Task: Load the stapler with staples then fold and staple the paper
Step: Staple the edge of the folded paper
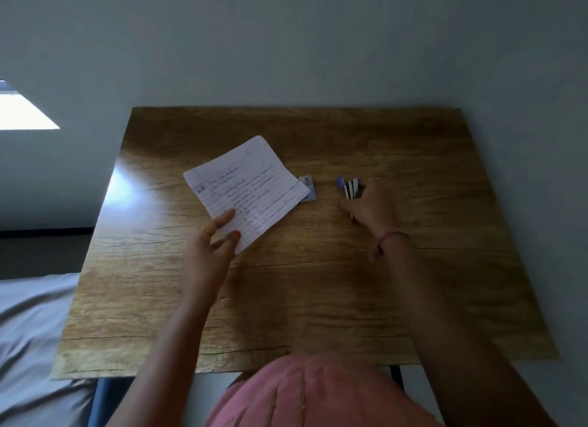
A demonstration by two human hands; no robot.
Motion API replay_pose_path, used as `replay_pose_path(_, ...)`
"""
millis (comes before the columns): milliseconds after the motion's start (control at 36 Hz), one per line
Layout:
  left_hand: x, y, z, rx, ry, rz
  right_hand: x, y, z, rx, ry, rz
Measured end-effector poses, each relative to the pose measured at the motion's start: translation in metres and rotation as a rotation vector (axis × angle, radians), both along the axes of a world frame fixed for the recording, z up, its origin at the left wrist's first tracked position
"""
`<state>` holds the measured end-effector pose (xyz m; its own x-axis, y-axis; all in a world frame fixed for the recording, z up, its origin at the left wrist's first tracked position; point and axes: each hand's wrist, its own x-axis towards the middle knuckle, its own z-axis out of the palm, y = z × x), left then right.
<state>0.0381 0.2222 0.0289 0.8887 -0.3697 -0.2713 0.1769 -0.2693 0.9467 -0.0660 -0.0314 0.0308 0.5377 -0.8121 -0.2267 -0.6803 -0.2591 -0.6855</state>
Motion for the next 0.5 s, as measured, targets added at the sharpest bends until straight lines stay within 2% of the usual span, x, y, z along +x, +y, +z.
replay_pose_path(111,-0.005,0.003,0.003,-0.124,0.088,0.063,-0.014,-0.001,0.007,0.418,-0.211,-0.110)
replay_pose_path(222,-0.008,0.003,0.007,-0.244,0.159,0.108,-0.030,0.001,0.018,0.783,-0.396,-0.128)
replay_pose_path(389,-0.010,-0.003,0.017,-0.357,0.199,0.114,-0.048,0.019,0.017,1.027,-0.628,-0.129)
replay_pose_path(500,-0.012,-0.011,0.025,-0.405,0.205,0.098,-0.054,0.030,0.025,1.001,-0.589,0.005)
